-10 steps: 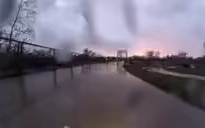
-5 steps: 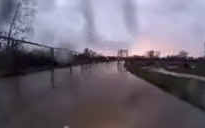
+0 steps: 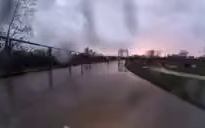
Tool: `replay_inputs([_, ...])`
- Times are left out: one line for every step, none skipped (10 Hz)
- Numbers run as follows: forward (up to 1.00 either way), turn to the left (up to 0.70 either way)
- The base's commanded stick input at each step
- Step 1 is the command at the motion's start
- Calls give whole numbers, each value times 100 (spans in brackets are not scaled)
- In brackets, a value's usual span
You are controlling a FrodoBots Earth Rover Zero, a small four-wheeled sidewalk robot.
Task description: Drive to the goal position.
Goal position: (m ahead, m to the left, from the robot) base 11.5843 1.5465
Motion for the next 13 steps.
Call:
replay_inputs([70, 0])
replay_inputs([70, 0])
replay_inputs([70, 0])
replay_inputs([70, 0])
replay_inputs([70, 0])
replay_inputs([70, 0])
replay_inputs([70, 0])
replay_inputs([70, 0])
replay_inputs([70, 0])
replay_inputs([70, 0])
replay_inputs([70, 0])
replay_inputs([70, 0])
replay_inputs([70, 0])
